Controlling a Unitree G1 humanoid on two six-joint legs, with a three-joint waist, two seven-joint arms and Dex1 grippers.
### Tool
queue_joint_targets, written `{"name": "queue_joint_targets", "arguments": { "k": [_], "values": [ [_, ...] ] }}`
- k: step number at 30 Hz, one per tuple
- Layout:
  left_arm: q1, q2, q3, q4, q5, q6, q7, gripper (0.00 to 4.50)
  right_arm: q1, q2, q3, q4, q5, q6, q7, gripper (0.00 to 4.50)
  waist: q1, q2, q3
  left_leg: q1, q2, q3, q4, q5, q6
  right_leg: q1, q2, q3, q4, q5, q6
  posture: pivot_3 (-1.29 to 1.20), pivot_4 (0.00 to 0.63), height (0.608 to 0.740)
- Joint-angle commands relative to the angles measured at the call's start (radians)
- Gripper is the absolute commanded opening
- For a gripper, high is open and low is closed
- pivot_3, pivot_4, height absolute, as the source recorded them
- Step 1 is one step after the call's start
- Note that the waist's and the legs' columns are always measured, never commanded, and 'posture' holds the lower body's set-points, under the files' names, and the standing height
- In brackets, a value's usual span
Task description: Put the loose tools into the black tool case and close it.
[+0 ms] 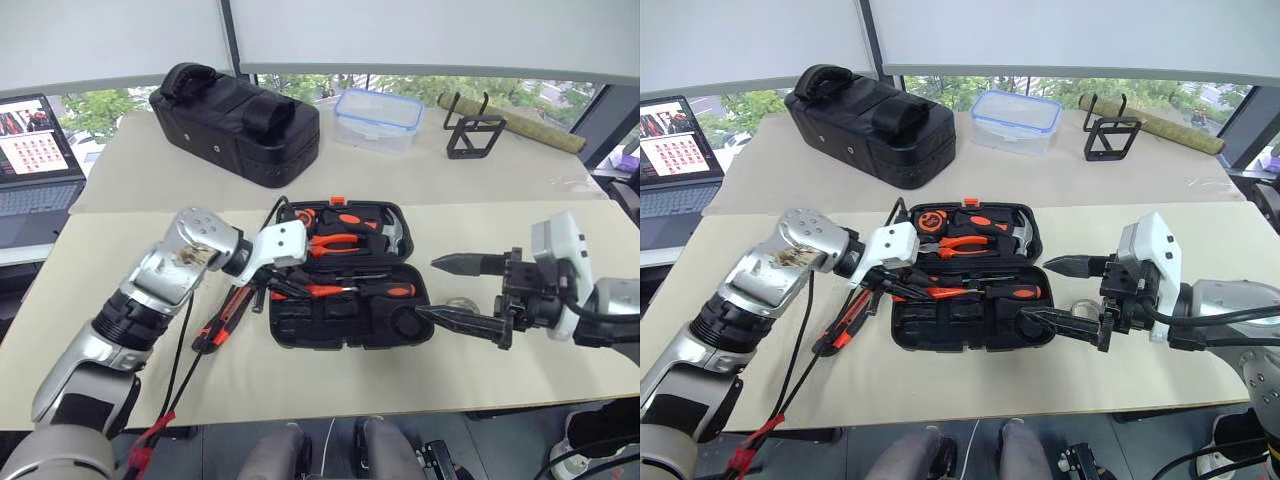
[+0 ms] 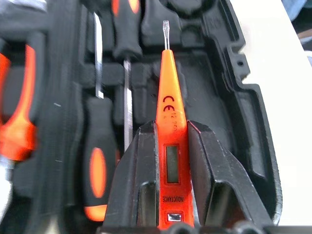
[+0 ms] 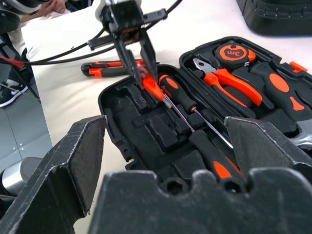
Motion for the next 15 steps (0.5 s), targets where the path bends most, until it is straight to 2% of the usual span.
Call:
{"name": "queue_joint_targets", "arguments": {
  "k": [1,10,15],
  "values": [
    [-0.030,-0.010,-0.013,-0.023,0.005,-0.003,-0.012,0.40,0.002,0.004,-0.016,-0.032,0.003,-0.032,-0.012,4.50,0.001,0.000,0.000,0.000,0.000,0.000,0.000,0.000,0.000,0.000,0.000,0.000,0.000,0.000,0.000,0.00,0.150,0.722],
    [-0.098,-0.096,-0.088,0.136,0.113,-0.033,0.047,0.40,-0.001,0.008,-0.007,-0.031,0.002,-0.044,-0.031,4.50,0.011,0.000,0.000,0.000,0.000,0.000,0.002,0.000,0.000,0.001,0.000,0.000,0.000,0.000,0.000,0.00,0.150,0.722],
    [-0.102,-0.100,-0.108,0.152,0.132,-0.035,0.023,0.40,-0.020,0.010,-0.003,-0.015,-0.002,-0.053,-0.041,4.50,0.010,0.000,0.000,0.000,0.000,0.000,0.002,0.000,0.000,0.000,0.000,0.000,0.000,0.000,0.000,0.00,0.150,0.722]
  ]
}}
